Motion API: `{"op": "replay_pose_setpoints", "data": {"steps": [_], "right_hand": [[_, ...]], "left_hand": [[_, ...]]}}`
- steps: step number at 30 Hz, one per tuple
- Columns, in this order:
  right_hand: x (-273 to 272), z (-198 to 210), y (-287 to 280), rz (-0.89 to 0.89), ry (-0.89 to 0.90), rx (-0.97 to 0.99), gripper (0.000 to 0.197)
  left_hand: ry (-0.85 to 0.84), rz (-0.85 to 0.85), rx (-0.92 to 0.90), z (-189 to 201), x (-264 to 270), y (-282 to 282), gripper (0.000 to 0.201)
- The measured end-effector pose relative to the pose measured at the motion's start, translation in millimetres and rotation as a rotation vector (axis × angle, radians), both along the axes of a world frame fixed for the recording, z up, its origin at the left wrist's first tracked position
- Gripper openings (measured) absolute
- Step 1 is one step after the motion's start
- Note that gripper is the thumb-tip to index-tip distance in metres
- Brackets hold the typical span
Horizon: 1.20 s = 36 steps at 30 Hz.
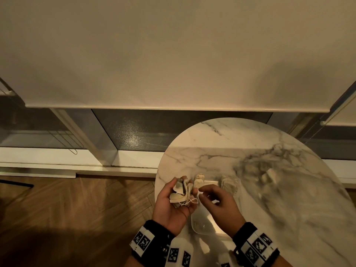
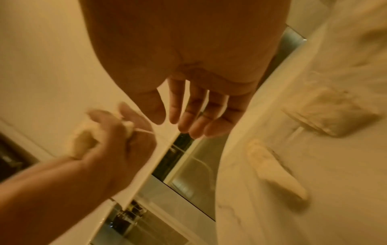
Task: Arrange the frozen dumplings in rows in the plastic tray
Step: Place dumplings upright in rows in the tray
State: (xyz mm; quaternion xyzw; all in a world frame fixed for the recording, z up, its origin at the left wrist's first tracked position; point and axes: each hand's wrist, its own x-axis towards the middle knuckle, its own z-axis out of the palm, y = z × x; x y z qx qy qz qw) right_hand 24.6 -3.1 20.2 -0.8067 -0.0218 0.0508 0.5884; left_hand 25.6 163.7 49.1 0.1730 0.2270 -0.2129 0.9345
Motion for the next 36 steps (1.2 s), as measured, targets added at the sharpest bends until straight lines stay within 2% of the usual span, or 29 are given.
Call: {"op": "replay_pose_setpoints", "data": {"steps": [3,6,9,11,19,27,36], "right_hand": [[-7,39,-1,0.034,-0.231,0.002,0.019],[-7,58,-2,0.174,-0.414,-0.143,0.016],[-5,57,-2,0.299,-0.470,-0.406,0.014],[-4,51,-2,0.312,-0.478,-0.506,0.019],[-4,48,5,0.270,-0.555,-0.617,0.016],[-3,52,3,0.239,-0.503,-0.545,0.012],[-2,68,1,0.150,-0.371,-0.168,0.007]], "left_hand": [[0.010,-0.008,0.051,0,-1,-5,0.027],[0.019,-0.022,0.088,-3,-2,-10,0.026],[0.019,-0.037,0.070,-5,-2,-13,0.023],[0.015,-0.042,0.051,-4,-1,-14,0.023],[0.027,-0.062,0.059,-7,0,-14,0.023],[0.125,-0.107,0.112,-12,4,-18,0.023],[0.195,-0.151,0.139,-26,7,-15,0.023]]}}
